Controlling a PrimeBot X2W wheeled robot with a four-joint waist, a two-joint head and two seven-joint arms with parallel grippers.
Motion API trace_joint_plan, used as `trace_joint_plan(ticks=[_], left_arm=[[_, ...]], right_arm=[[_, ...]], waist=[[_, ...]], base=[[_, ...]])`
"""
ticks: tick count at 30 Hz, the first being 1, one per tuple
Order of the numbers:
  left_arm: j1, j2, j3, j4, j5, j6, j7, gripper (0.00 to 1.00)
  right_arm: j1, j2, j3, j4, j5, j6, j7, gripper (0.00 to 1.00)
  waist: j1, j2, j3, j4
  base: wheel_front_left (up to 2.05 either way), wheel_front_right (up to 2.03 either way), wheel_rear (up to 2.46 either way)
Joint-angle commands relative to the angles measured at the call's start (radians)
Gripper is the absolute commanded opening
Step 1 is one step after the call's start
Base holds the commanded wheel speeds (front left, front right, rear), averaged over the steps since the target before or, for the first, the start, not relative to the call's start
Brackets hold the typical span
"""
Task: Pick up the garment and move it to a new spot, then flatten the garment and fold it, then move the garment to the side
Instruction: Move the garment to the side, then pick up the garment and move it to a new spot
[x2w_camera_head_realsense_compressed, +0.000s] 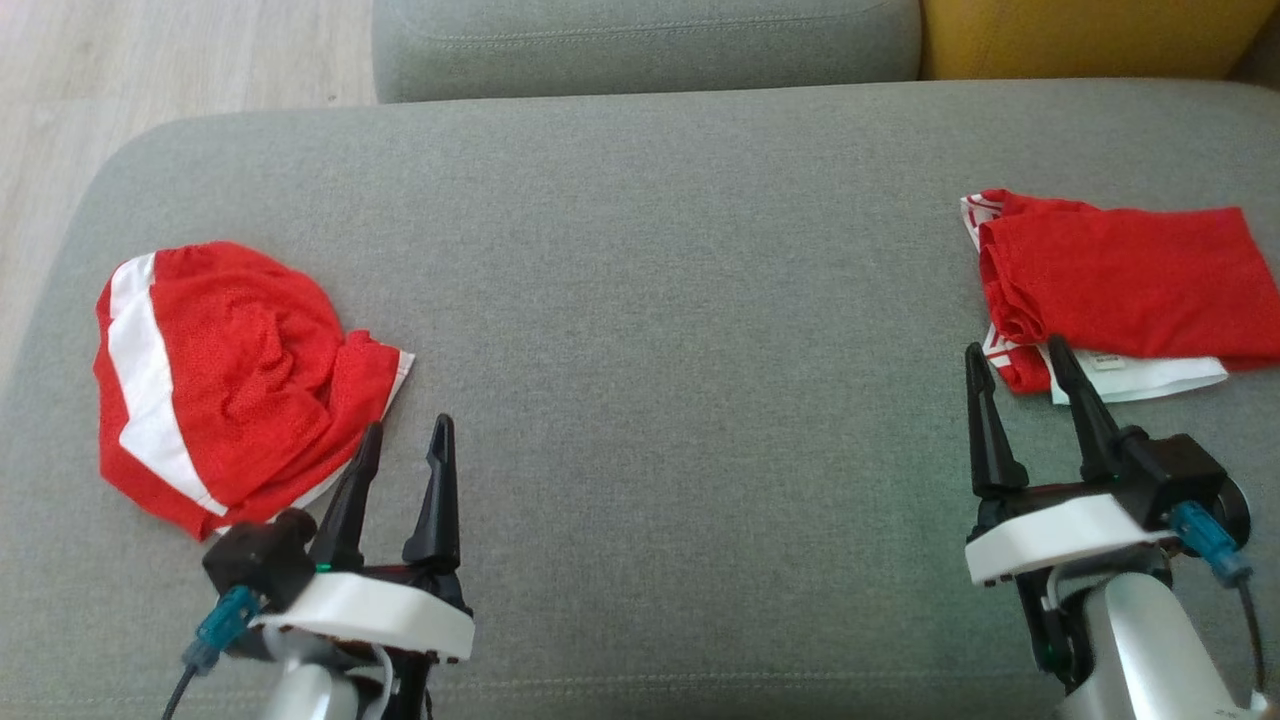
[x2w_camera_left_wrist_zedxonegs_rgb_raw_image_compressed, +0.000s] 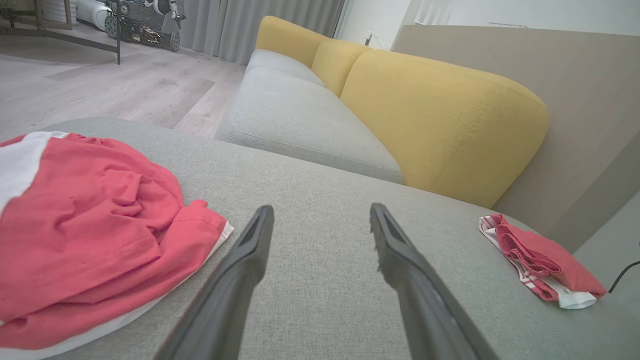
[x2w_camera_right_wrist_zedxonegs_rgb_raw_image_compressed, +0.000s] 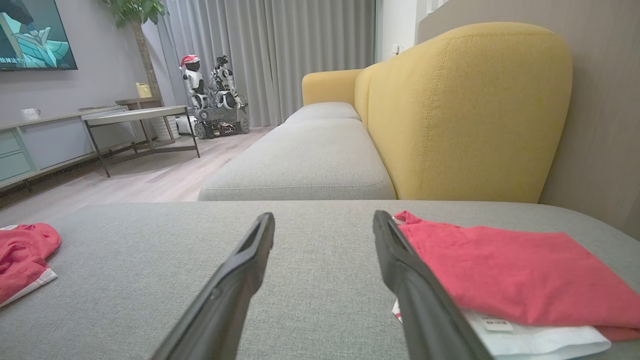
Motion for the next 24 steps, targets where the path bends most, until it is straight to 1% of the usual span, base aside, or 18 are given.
trace_joint_plan(ticks=[1, 18, 20, 24], left_arm=[[-0.041, 0.006, 0.028, -0.027, 0.003, 0.000, -0.005, 1.00], [-0.048, 0.006, 0.032, -0.015, -0.004, -0.006, -0.005, 1.00], [-0.051, 0.006, 0.032, -0.018, -0.009, -0.007, -0.005, 1.00], [-0.061, 0.006, 0.047, -0.025, -0.019, -0.004, -0.005, 1.00]], right_arm=[[-0.015, 0.002, 0.022, -0.037, -0.005, -0.001, -0.011, 1.00], [-0.015, 0.002, 0.024, -0.031, 0.028, -0.001, -0.015, 1.00], [-0.014, 0.002, 0.026, -0.031, 0.029, -0.001, -0.016, 1.00], [-0.015, 0.002, 0.045, -0.036, 0.025, -0.001, -0.010, 1.00]], waist=[[0.0001, 0.0000, 0.001, 0.001], [0.0001, 0.0000, 0.006, 0.001], [0.0001, 0.0000, 0.008, 0.009], [0.0001, 0.0000, 0.013, 0.054]], base=[[0.00, 0.00, 0.00], [0.00, 0.00, 0.00], [0.00, 0.00, 0.00], [0.00, 0.00, 0.00]])
